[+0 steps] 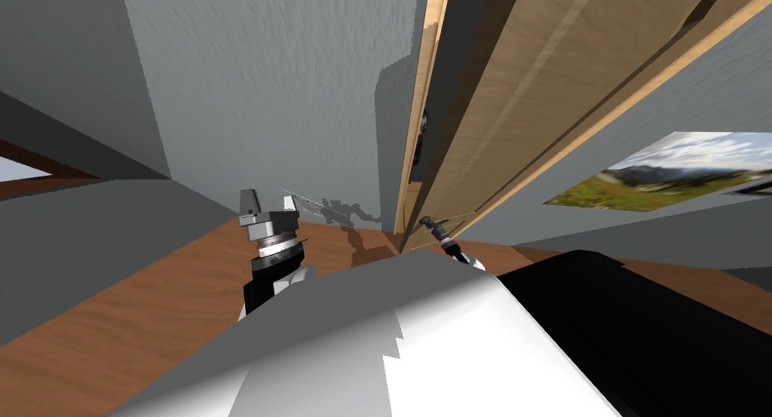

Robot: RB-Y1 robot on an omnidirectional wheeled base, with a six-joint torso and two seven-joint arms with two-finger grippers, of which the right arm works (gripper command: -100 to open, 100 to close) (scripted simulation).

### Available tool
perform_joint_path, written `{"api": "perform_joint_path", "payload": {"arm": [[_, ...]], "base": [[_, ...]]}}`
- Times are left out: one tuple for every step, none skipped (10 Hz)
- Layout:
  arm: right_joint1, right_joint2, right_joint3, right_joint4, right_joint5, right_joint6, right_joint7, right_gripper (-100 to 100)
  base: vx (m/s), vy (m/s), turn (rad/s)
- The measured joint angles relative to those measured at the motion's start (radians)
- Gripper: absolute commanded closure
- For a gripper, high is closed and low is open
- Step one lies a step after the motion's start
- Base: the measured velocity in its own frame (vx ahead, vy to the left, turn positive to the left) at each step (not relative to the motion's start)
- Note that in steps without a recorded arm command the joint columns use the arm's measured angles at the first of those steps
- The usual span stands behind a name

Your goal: Pull the door open

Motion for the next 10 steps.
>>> {"api": "perform_joint_path", "payload": {"arm": [[0.008, -0.008, 0.000, 0.004, 0.002, -0.016, -0.007, 100], [0.010, -0.016, 0.000, 0.019, 0.003, -0.036, -0.013, 100], [0.018, -0.022, -0.001, 0.023, 0.004, -0.053, -0.017, 100], [0.020, -0.021, 0.001, 0.024, 0.005, -0.055, -0.019, 100], [0.022, -0.024, 0.000, 0.036, 0.005, -0.066, -0.020, 100], [0.024, -0.027, -0.001, 0.035, 0.006, -0.073, -0.023, 100], [0.027, -0.030, 0.000, 0.040, 0.008, -0.084, -0.027, 100], [0.032, -0.032, 0.000, 0.050, 0.009, -0.101, -0.029, 100], [0.042, -0.034, 0.000, 0.042, 0.011, -0.107, -0.031, 100], [0.043, -0.036, 0.002, 0.052, 0.013, -0.120, -0.034, 100]], "base": [[-0.213, -0.047, 0.178], [-0.212, -0.061, 0.143], [-0.097, -0.035, 0.029], [-0.154, -0.061, 0.207], [-0.246, -0.095, 0.178], [-0.225, -0.111, 0.191], [-0.205, -0.095, 0.204], [-0.231, -0.099, 0.166], [-0.244, -0.114, 0.177], [-0.219, -0.087, 0.196]]}}
